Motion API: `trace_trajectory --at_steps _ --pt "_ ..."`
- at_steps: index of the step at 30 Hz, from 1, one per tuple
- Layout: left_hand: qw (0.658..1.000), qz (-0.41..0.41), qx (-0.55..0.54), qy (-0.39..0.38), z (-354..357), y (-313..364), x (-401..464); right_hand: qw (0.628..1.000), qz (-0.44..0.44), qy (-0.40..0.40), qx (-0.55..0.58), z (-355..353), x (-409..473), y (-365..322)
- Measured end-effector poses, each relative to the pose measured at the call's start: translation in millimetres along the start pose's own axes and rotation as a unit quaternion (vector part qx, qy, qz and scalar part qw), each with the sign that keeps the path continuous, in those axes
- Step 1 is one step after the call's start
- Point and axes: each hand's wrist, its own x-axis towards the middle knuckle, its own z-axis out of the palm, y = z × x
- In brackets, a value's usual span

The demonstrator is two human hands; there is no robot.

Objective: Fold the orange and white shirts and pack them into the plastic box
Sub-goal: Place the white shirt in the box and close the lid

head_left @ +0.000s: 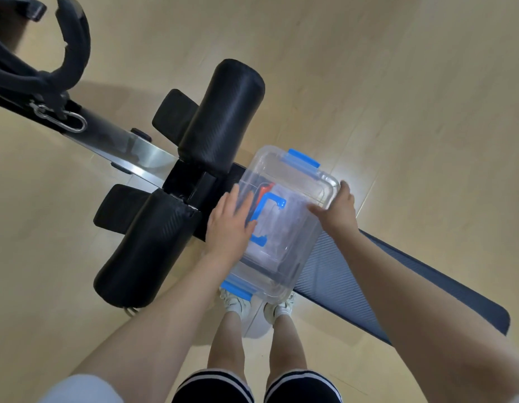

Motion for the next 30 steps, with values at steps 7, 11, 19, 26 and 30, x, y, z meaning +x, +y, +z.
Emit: trace_trajectory --at_steps 7,11,19,26,30 --pt "0.974 0.081 0.182 -0.104 20 25 30 0.981 -0.170 0.001 -0.089 2 45 -37" --pt "0.971 0.057 0.208 -0.104 26 29 33 0.973 -0.172 -0.082 -0.129 4 68 -51" --pt "0.967 0.043 0.230 -0.104 23 35 31 0.949 -0.236 -0.060 -0.198 -4 61 -58" --pt "0.970 0.056 0.221 -0.090 25 33 26 0.933 -0.252 0.004 -0.256 2 48 -50" --pt "0.996 -0.005 0.087 -0.023 29 26 -1 0.911 -0.289 0.011 -0.292 5 29 -43"
